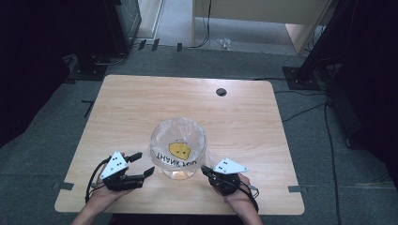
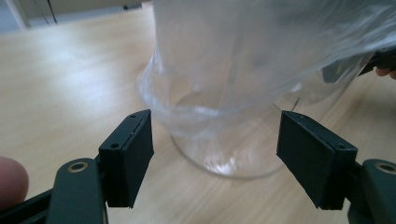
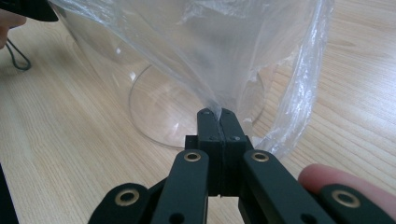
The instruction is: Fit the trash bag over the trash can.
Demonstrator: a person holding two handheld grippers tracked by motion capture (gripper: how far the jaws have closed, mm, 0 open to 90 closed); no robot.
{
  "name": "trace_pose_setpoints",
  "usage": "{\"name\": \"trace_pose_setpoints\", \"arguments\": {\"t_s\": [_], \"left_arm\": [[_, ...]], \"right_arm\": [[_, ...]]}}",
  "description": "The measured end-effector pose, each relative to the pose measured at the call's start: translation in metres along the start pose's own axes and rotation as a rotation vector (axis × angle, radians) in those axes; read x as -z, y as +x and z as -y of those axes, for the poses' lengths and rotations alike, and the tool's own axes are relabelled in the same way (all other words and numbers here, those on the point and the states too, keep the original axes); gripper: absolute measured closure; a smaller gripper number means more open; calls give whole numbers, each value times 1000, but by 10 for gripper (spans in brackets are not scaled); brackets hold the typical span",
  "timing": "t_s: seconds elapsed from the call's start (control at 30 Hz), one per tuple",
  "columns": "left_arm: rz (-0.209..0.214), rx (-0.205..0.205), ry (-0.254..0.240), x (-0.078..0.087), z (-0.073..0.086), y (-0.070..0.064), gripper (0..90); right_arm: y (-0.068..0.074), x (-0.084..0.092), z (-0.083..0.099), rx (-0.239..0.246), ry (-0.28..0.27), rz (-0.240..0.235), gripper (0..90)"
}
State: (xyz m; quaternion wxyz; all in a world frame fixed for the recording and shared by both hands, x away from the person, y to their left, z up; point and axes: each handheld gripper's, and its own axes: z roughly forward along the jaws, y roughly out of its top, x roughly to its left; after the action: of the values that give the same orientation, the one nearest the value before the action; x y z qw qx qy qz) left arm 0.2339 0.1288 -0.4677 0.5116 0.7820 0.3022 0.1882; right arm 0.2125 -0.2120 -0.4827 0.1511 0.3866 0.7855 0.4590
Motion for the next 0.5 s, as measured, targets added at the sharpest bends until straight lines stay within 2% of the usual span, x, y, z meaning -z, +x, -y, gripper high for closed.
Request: {"name": "trace_pose_setpoints", "arguments": {"t_s": [0.07,0.1,0.17,0.2,0.27,0.37,0.4,0.43,0.5], "left_arm": [[-28,-48,11,-5,-4,-3,293],[-62,-62,38,-9,-6,-4,351],[-132,-46,69,-16,-6,-3,479],[-146,-26,70,-18,-6,-2,532],[-148,-21,44,-19,-5,-3,621],[-149,-59,19,-18,-6,-8,806],[-153,-60,16,-17,-7,-9,866],[-153,-57,22,-17,-7,-9,900],[-132,-48,48,-18,-5,-8,900]], "right_arm": [[1,-1,0,2,-1,-4,900],[1,-1,0,1,0,-5,900],[2,-1,-1,6,0,-7,900],[2,-1,-1,6,0,-8,900],[3,-1,-1,4,0,-9,900],[3,-1,-2,9,-6,-11,900],[4,0,-2,10,-6,-9,900],[4,0,-3,10,-9,-10,900],[5,1,-3,13,-9,-12,900]]}}
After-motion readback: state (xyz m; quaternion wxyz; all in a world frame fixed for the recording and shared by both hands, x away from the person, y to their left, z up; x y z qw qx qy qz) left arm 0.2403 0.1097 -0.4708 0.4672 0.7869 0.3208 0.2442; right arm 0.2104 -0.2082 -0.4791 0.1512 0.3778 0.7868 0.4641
